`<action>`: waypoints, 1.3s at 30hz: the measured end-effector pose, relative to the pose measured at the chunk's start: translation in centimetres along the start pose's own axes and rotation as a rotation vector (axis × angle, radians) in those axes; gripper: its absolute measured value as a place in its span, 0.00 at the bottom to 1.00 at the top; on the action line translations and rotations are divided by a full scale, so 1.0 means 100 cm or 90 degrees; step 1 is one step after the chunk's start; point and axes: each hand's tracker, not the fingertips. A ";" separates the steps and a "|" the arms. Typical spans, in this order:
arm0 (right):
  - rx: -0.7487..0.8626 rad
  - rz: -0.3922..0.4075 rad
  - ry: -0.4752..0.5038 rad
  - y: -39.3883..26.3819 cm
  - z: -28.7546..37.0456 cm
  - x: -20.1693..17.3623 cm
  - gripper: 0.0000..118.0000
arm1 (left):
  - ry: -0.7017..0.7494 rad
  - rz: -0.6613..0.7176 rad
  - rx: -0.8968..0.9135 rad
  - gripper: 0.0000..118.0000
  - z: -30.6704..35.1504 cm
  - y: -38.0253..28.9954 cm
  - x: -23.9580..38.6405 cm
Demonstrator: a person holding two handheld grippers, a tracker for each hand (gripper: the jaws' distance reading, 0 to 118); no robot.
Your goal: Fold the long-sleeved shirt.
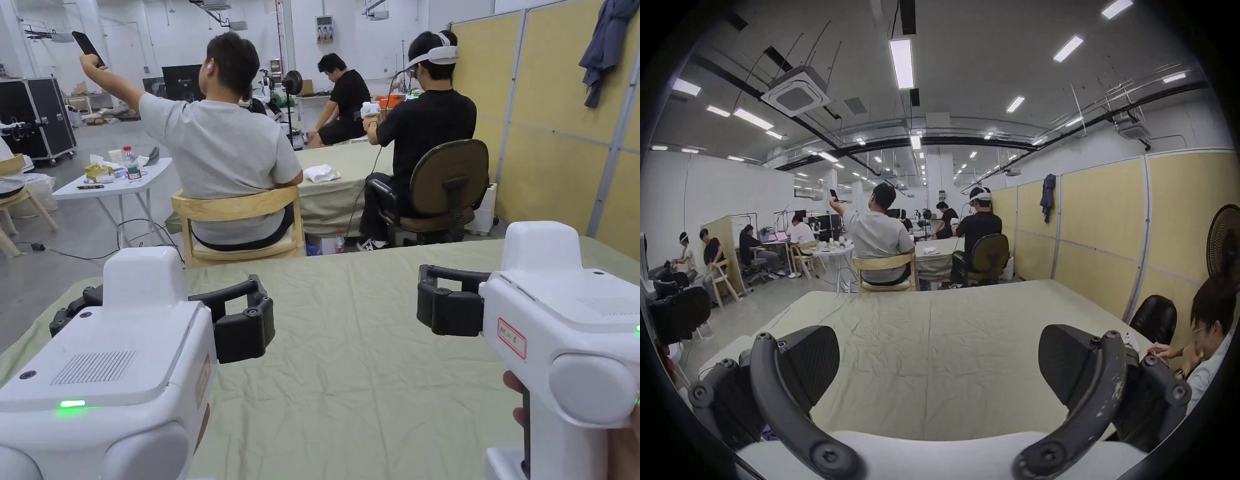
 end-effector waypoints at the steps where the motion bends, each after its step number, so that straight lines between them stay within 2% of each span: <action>1: -0.004 -0.006 0.000 -0.001 -0.001 0.001 1.00 | -0.001 -0.001 -0.001 1.00 0.000 0.000 0.000; 8: -0.004 -0.021 -0.009 -0.002 -0.002 0.004 1.00 | -0.002 -0.005 -0.007 1.00 -0.001 -0.003 0.000; 31: -0.014 -0.007 0.006 -0.007 -0.007 -0.005 1.00 | -0.009 -0.003 -0.013 1.00 -0.002 -0.009 -0.003; 37: -0.014 0.003 0.006 -0.010 -0.007 -0.006 1.00 | -0.009 0.001 -0.015 1.00 -0.003 -0.011 -0.004; 39: -0.008 0.024 -0.017 -0.011 -0.007 -0.010 1.00 | -0.010 -0.001 -0.017 1.00 -0.003 -0.012 -0.004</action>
